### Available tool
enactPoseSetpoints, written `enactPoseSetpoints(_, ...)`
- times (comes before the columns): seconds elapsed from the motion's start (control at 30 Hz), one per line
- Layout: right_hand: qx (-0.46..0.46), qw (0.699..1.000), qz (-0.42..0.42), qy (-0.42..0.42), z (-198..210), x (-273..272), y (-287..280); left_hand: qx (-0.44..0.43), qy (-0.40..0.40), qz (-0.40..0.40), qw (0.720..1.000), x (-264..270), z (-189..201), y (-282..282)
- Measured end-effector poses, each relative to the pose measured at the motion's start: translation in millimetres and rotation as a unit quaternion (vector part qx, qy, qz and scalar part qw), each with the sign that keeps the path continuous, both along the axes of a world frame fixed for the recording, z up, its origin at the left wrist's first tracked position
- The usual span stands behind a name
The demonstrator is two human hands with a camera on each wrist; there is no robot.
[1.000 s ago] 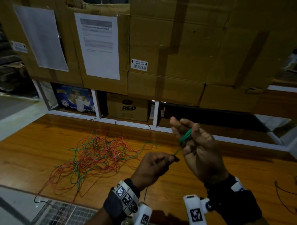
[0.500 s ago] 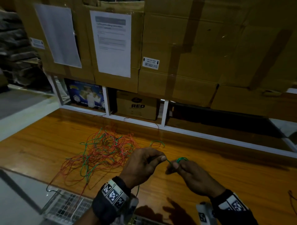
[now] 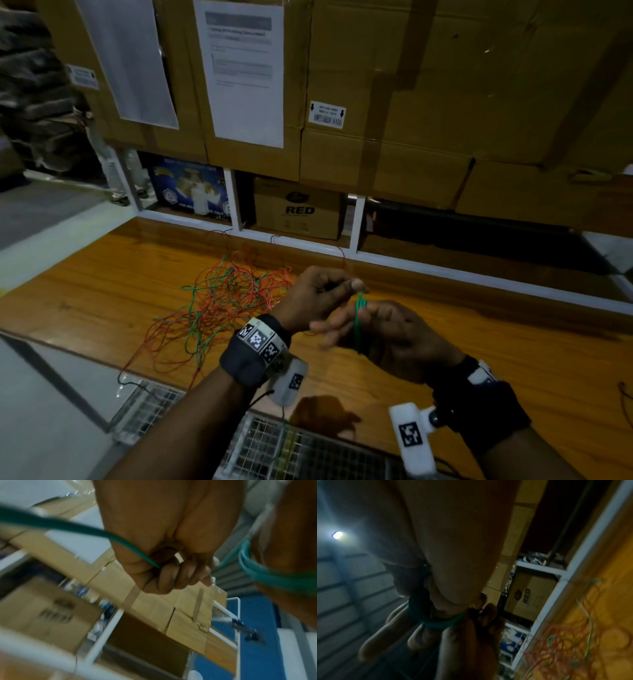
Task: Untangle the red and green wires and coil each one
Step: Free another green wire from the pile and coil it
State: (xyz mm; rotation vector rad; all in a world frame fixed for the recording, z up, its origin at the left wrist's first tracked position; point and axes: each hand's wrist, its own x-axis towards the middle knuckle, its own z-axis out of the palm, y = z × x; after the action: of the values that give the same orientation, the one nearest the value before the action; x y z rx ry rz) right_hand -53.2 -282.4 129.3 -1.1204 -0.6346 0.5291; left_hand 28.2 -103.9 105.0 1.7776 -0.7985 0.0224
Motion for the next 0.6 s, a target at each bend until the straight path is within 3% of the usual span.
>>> enactPoseSetpoints(0.07, 0.109, 0.990, -0.044, 0.076, 10, 0, 6, -0.022, 0.009, 0.012, 1.000, 0, -9, -3)
enactPoseSetpoints(0.13, 0.223, 0.958, -0.090, 0.153, 17, 4, 6, -0.055, 0.023, 0.012, 0.998, -8, -16, -11)
enactPoseSetpoints(0.2, 0.276, 0.938, -0.149, 0.145, 25, 9, 5, -0.077, 0.060, -0.002, 0.995, -20, -25, -22)
enactPoseSetpoints(0.3, 0.281, 0.907, -0.293, 0.106, 28, 26, -9, -0.050, 0.092, -0.016, 0.994, -31, -46, -28)
enactPoseSetpoints(0.37, 0.167, 0.894, -0.414, 0.018, 18, 39, -24, -0.028, 0.111, -0.020, 0.993, -38, -60, -27)
enactPoseSetpoints(0.4, 0.050, 0.876, -0.477, -0.052, 11, 44, -31, -0.017, 0.116, -0.018, 0.993, -41, -65, -26)
enactPoseSetpoints(0.47, -0.243, 0.780, -0.546, -0.186, -12, 48, -42, 0.005, 0.104, -0.004, 0.995, -46, -69, -21)
enactPoseSetpoints(0.5, -0.377, 0.728, -0.520, -0.240, -24, 48, -45, 0.014, 0.091, 0.008, 0.996, -47, -68, -18)
enactPoseSetpoints(0.53, -0.470, 0.697, -0.464, -0.278, -35, 45, -47, 0.021, 0.072, 0.027, 0.997, -46, -64, -13)
enactPoseSetpoints(0.57, -0.520, 0.702, -0.395, -0.285, -43, 41, -48, 0.027, 0.049, 0.048, 0.997, -44, -60, -8)
enactPoseSetpoints(0.6, -0.532, 0.743, -0.319, -0.251, -46, 34, -48, 0.038, 0.026, 0.063, 0.997, -41, -54, -2)
